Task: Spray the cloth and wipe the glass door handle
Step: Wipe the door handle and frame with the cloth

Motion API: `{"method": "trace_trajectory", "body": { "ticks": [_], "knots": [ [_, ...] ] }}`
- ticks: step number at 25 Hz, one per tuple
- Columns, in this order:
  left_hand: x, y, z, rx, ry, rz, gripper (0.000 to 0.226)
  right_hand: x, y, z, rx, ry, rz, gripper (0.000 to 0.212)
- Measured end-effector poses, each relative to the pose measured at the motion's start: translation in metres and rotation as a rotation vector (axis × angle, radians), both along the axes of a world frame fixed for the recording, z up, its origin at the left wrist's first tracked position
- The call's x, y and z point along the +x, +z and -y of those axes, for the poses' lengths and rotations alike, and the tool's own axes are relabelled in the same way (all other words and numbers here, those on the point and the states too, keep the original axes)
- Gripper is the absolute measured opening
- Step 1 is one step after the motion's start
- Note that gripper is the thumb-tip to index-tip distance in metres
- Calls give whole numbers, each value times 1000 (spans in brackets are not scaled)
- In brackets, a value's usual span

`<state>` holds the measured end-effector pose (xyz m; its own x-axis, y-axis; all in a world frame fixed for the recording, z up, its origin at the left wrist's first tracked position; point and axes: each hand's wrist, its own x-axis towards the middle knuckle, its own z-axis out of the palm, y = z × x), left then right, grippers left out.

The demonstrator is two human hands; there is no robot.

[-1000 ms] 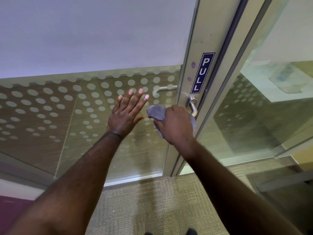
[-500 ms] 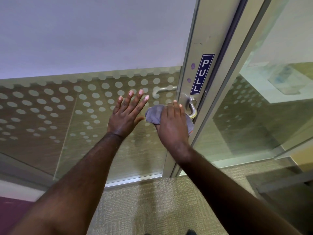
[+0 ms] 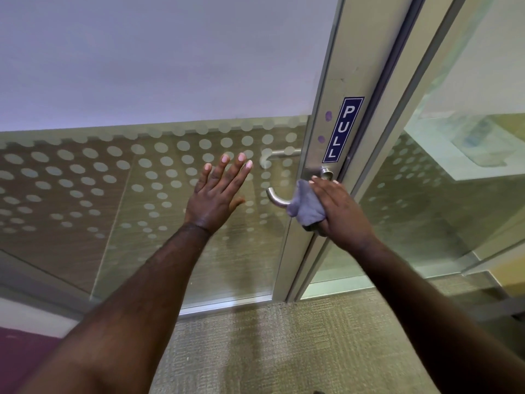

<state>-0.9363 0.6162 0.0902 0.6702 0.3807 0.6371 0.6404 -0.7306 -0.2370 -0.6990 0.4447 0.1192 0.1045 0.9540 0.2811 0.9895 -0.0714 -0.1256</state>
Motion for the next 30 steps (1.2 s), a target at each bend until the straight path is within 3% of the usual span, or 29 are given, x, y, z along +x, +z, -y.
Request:
{"method": "trace_trajectory", "body": {
  "ticks": [4, 8, 12, 18, 22, 25, 28, 30],
  "knots": [
    [1, 0, 0, 5, 0, 1, 104, -17, 8, -1, 25, -36, -65, 63],
    [1, -1, 0, 19, -8, 8, 102, -88, 10, -25, 123, -248, -28, 36],
    [3, -1, 0, -25, -21, 15, 96, -114, 27, -58, -105, -445, -32, 29],
    [0, -1, 0, -40, -17, 4, 90, -97, -10, -32, 131, -69, 153, 58],
    [0, -1, 1, -35, -14, 1, 99, -60, -24, -6, 151, 177, 203, 60],
    [0, -1, 0, -31, -3, -2, 103, -21, -29, 11, 157, 157, 96, 55],
    [1, -1, 0, -32, 5, -9, 105, 21, -19, 10, 98, 97, 68, 67],
    [1, -1, 1, -39, 3, -9, 106, 40, -10, 6, 48, 125, 52, 61]
  ]
}}
